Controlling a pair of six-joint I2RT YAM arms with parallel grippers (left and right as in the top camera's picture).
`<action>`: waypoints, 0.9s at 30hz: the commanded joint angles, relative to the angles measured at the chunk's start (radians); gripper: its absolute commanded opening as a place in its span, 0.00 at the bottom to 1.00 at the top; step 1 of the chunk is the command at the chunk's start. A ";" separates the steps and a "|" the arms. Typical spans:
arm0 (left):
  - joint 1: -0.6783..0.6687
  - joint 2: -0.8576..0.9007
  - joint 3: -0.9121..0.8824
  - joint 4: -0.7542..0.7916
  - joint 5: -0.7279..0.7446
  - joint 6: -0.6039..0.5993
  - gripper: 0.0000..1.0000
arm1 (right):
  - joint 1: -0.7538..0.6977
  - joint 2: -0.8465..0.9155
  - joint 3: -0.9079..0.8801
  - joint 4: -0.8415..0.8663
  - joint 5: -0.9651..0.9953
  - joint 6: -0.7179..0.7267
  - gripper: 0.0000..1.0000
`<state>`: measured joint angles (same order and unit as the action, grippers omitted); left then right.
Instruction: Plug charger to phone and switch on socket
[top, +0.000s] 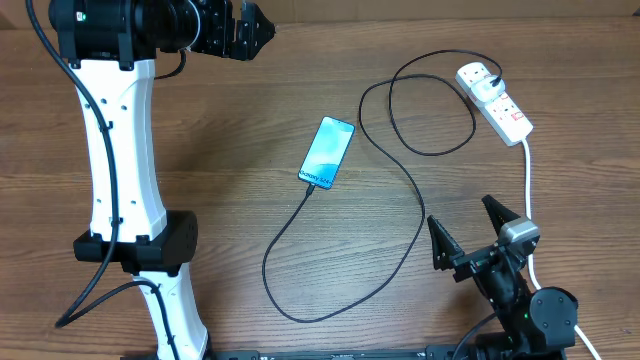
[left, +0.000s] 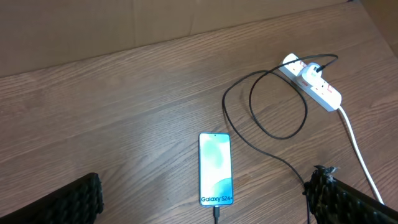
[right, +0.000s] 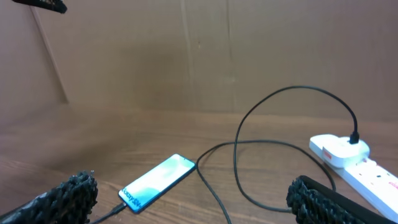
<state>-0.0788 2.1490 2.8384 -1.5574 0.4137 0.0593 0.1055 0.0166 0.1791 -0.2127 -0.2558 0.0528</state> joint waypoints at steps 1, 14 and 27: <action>-0.006 0.005 0.002 -0.003 -0.006 0.015 1.00 | 0.002 -0.014 -0.041 0.060 0.000 -0.002 1.00; -0.006 0.005 0.002 -0.003 -0.006 0.015 1.00 | -0.002 -0.014 -0.172 0.281 0.008 -0.002 1.00; -0.006 0.005 0.002 -0.003 -0.006 0.015 1.00 | -0.035 -0.014 -0.171 0.147 0.030 -0.041 1.00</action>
<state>-0.0788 2.1490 2.8384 -1.5578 0.4137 0.0593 0.0872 0.0124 0.0185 -0.0650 -0.2367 0.0452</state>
